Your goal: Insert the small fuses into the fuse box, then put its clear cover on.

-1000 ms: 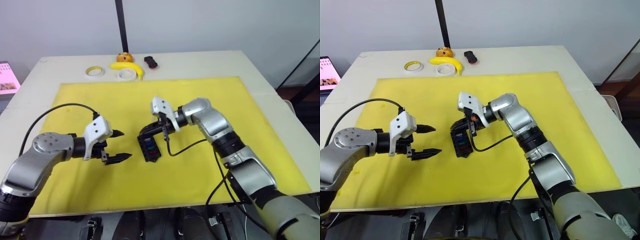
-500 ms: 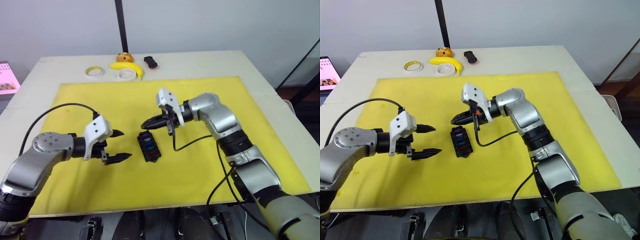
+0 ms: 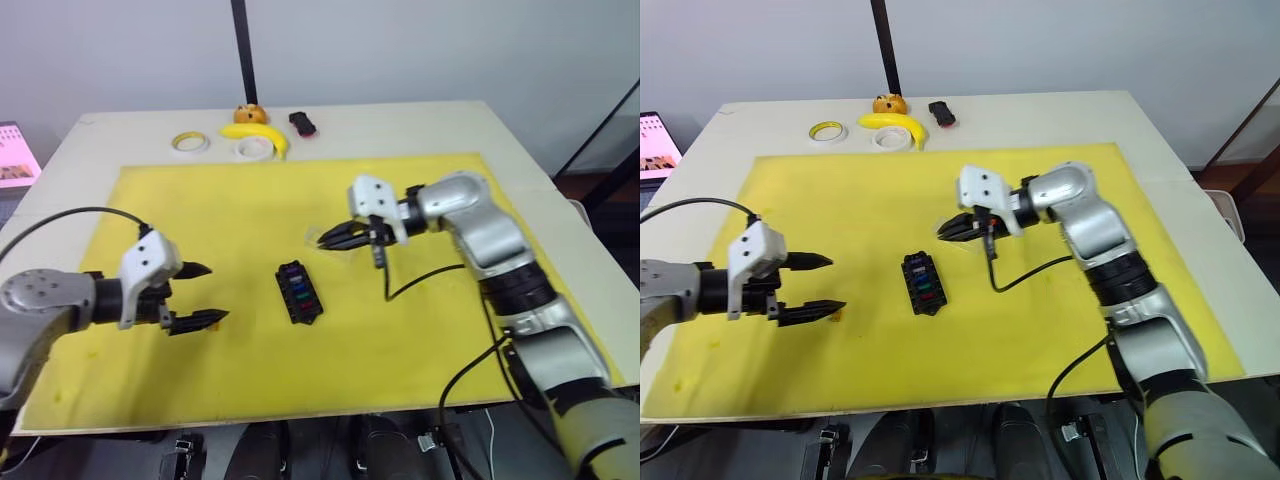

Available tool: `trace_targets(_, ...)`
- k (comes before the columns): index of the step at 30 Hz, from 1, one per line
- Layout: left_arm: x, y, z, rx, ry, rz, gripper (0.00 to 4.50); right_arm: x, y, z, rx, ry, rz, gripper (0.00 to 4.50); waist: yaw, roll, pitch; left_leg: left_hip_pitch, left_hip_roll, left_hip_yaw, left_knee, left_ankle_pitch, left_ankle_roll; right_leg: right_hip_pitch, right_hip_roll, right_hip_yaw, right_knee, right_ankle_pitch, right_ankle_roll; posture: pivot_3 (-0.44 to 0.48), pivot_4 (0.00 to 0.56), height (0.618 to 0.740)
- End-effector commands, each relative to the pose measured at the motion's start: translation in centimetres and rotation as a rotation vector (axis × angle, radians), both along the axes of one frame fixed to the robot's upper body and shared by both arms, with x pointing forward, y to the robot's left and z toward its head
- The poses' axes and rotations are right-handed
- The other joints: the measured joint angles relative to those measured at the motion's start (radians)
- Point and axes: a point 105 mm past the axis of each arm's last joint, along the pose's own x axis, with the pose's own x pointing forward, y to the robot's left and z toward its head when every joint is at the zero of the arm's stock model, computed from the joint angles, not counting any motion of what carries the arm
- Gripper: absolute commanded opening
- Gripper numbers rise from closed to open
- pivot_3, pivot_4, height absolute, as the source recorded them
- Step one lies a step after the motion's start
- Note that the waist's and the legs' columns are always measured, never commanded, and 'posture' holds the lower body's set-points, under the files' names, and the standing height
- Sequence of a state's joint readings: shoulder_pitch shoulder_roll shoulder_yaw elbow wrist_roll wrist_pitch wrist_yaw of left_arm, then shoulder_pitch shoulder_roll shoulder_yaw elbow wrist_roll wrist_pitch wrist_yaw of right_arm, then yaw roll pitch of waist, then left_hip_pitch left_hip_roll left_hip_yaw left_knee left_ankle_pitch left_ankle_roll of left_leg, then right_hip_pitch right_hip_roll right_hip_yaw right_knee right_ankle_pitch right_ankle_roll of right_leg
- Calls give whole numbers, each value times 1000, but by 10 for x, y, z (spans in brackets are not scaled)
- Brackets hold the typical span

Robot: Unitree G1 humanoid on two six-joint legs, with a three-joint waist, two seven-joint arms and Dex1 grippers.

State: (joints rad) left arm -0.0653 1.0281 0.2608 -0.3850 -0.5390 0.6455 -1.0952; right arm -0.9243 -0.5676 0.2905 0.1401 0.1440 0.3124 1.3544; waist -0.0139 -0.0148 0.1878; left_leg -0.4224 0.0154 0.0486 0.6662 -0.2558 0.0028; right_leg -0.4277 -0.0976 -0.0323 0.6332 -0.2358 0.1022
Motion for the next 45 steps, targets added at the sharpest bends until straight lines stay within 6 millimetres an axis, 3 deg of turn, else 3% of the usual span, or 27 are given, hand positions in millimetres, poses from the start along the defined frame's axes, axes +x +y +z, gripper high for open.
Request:
trace_targets(1,-15,18,14,39,9,3,4500,-7,-29,17,-46,-94,-2,1864,0,0,0,0,0,0,0,0,0,0,0,0,0,0,0,0,150,740)
trace_targets(6,-34,49,18,95,69,43,4500,-9,-75,25,-113,-96,-86,4434,0,0,1,-1,0,2,-1,0,0,-1,0,0,-1,0,0,0,150,740)
trace_targets(11,-47,72,15,136,123,70,4500,-9,-103,23,-155,-83,-150,4481,-2,1,1,-1,0,4,-1,0,0,-1,0,0,-2,-2,-4,0,150,740)
trace_targets(18,-44,70,12,131,122,47,4500,-9,-99,26,-137,-80,-142,4481,0,1,1,-1,1,4,-1,0,0,-1,0,0,-2,-2,-4,0,150,740)
trace_targets(22,-42,56,8,95,143,-9,4500,-14,-86,29,-111,-62,-100,4481,0,1,1,-1,1,4,-1,0,0,-1,0,0,-2,-2,-4,0,150,740)
trace_targets(28,-33,24,-5,-51,271,-130,4500,-27,-48,35,-59,-67,21,4481,0,1,1,-1,1,3,-1,0,0,-1,0,0,-1,0,-1,0,150,740)
trace_targets(33,-18,16,-16,-133,385,-155,4500,-46,-16,37,-18,-53,134,4481,1,0,1,-1,-1,4,-1,0,0,-1,1,0,0,0,0,0,150,740)
trace_targets(40,5,11,-17,-289,564,-123,4500,-55,-6,31,-14,-50,160,4481,3,0,0,-2,-2,3,1,0,0,-1,1,-1,0,0,0,0,150,740)
trace_targets(43,8,15,-23,-306,620,-99,3620,-57,-6,29,-13,-47,155,4500,-1,0,0,-2,-1,3,1,0,0,-2,1,-1,1,0,0,0,150,740)
trace_targets(45,8,16,-27,-311,643,-93,2662,-57,-6,28,-12,-46,148,4500,-1,0,0,-2,-1,3,1,0,0,-2,1,-1,1,0,0,0,150,740)
